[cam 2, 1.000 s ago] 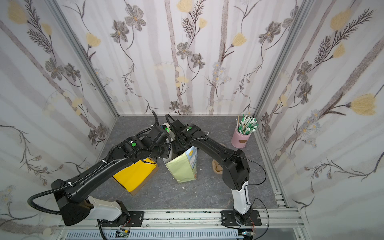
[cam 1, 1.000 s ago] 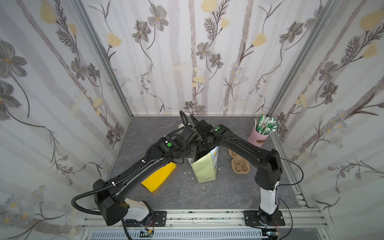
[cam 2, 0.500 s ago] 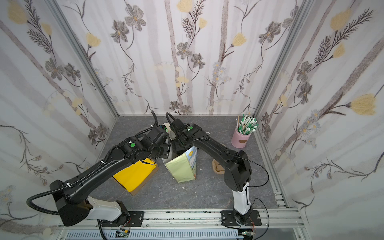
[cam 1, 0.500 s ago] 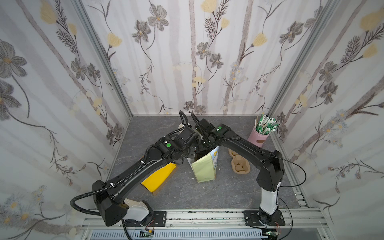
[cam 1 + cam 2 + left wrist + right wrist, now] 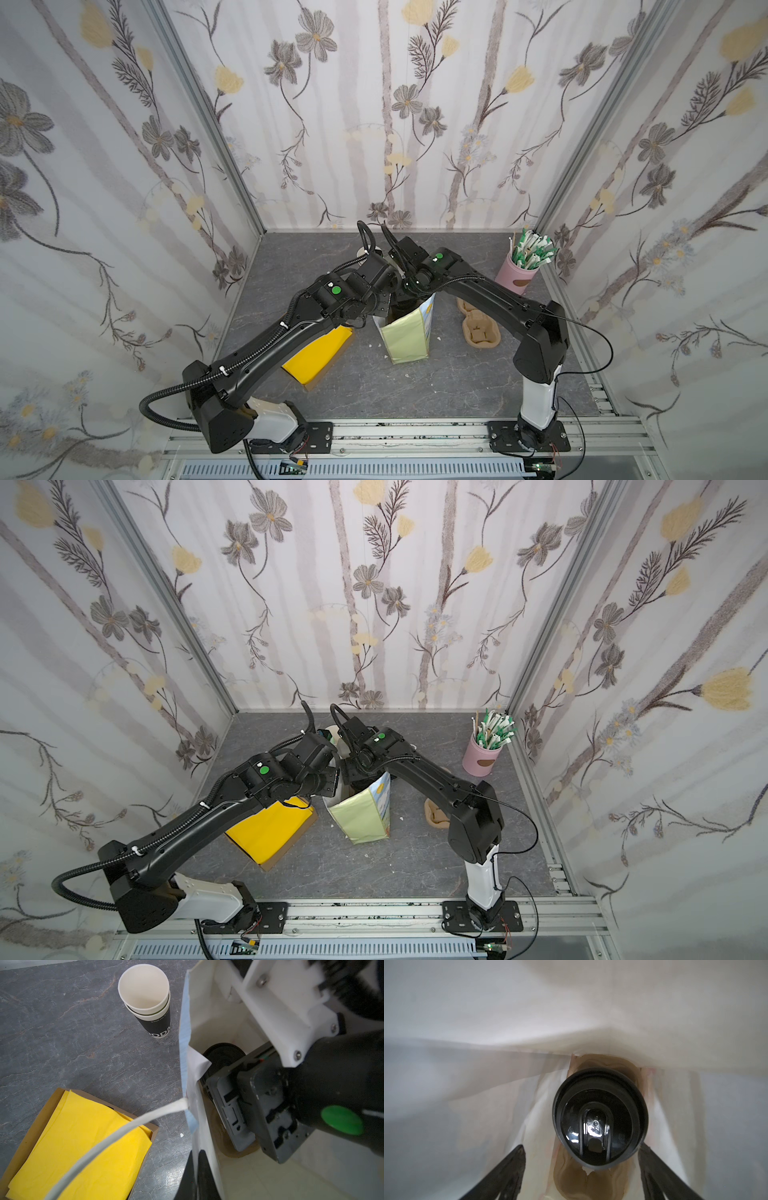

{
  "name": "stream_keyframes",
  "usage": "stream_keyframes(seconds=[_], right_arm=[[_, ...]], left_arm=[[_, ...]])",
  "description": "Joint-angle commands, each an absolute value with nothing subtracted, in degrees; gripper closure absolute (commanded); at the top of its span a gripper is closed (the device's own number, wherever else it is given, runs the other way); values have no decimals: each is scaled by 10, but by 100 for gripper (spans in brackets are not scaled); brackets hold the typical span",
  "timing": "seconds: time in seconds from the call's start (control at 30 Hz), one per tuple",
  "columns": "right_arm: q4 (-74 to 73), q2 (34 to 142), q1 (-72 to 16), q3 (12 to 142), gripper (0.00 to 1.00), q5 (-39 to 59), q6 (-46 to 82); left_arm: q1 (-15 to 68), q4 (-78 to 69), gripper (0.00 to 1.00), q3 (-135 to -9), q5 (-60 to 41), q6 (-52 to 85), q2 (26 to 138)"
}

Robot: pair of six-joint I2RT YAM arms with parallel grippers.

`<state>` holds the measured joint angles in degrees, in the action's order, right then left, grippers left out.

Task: Pack the takeout coffee
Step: 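Open the right gripper to release the cup in the carrier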

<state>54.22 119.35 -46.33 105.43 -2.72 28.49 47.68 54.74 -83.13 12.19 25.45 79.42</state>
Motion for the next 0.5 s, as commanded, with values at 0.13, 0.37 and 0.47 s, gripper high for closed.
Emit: stream_keyframes(seconds=[0.13,0.37,0.47], right_arm=[[541,1191,-463,1074,20,-4,291],[547,1186,-463,1072,24,8,290],[551,1182,-463,1073,26,14,291]], left_arm=[[477,558,100,-837,133,245,790],[477,560,100,-831,139,250,781],[477,560,100,-826,143,251,781]])
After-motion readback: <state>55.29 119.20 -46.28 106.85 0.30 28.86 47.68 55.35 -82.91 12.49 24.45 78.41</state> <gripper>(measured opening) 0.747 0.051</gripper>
